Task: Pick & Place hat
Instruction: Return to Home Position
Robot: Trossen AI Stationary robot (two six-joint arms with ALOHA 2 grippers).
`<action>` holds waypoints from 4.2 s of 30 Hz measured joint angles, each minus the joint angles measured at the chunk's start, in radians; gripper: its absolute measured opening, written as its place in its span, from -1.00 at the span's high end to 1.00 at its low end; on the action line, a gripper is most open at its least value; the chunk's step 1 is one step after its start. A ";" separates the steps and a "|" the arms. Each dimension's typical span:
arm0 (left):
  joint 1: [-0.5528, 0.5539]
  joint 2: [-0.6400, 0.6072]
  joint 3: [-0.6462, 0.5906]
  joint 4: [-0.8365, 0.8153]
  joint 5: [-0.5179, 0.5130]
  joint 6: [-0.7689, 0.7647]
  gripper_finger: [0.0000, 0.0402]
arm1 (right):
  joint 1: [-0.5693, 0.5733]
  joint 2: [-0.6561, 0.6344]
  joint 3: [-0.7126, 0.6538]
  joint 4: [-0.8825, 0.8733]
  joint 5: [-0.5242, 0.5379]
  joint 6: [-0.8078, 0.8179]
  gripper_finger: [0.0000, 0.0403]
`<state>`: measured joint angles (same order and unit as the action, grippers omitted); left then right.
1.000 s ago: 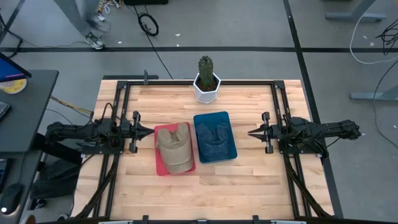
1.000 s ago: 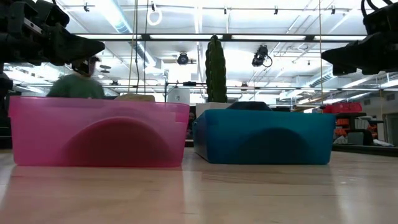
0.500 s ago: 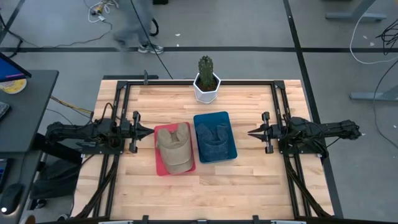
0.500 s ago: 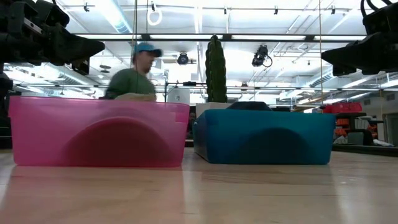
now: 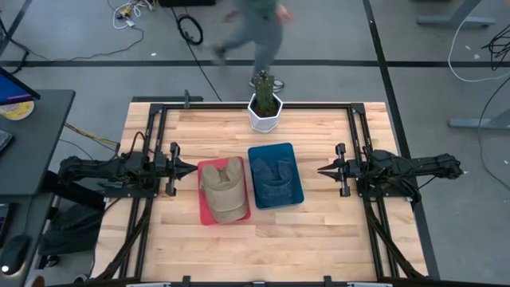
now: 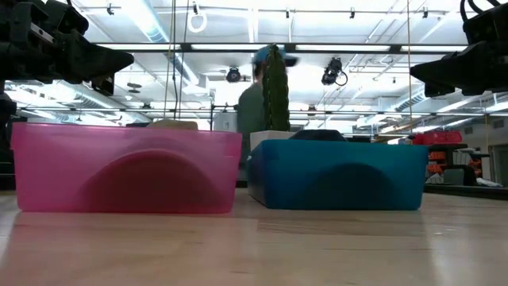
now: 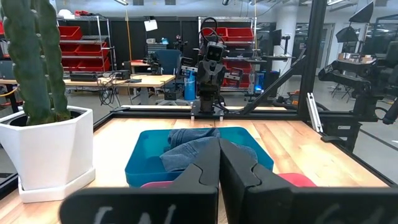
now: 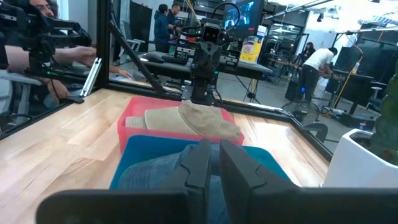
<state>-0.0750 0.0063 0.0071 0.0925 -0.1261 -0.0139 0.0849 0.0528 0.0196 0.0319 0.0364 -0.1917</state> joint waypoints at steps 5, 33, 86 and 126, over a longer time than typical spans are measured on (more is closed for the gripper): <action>0.000 0.000 0.000 0.000 0.000 0.000 0.99 | 0.000 0.000 0.000 0.000 0.000 0.000 0.82; -0.004 0.000 0.000 0.000 0.000 0.000 0.99 | 0.000 0.000 0.000 0.000 0.000 0.000 0.82; -0.009 0.000 0.000 0.000 0.000 0.000 0.99 | 0.000 0.000 0.000 0.000 0.000 0.000 0.82; -0.008 0.000 0.000 0.000 0.000 0.000 0.99 | 0.000 0.000 -0.001 0.000 0.000 0.000 0.82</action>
<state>-0.0834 0.0063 0.0071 0.0925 -0.1258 -0.0143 0.0847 0.0532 0.0189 0.0319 0.0364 -0.1917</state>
